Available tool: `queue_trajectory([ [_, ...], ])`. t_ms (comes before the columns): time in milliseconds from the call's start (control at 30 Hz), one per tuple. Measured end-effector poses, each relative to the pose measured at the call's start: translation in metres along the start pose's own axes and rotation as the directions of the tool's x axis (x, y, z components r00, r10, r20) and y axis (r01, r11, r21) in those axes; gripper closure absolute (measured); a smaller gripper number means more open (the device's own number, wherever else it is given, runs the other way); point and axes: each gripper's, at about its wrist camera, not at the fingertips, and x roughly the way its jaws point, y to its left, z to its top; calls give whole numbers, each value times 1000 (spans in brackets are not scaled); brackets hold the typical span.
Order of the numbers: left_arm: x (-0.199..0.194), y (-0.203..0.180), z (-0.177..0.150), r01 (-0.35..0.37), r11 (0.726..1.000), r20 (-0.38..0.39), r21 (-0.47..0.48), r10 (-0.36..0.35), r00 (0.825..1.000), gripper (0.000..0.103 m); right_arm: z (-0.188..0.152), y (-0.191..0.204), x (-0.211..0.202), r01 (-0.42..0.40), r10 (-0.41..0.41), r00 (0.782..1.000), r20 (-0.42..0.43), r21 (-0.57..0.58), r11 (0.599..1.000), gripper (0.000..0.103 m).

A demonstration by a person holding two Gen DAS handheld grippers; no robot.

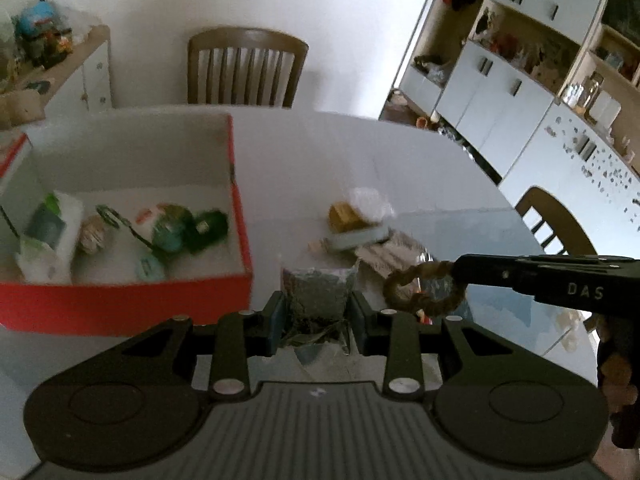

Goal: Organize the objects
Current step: 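Carry the tea bag and beaded chain over the box and lower them inside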

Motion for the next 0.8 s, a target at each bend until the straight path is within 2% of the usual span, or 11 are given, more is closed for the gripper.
queue_trajectory([
  [200, -24, 18, 23, -34, 999, 31, 13, 34, 999, 69, 29, 23, -8, -34, 37, 998, 52, -64, 997, 101],
  [467, -41, 59, 48, -116, 993, 48, -18, 116, 992, 69, 67, 68, -1, -72, 89, 993, 74, -201, 977, 101],
  [800, -48, 119, 72, -229, 972, 57, -52, 231, 971, 69, 94, 130, 40, -111, 136, 989, 51, -328, 938, 101],
])
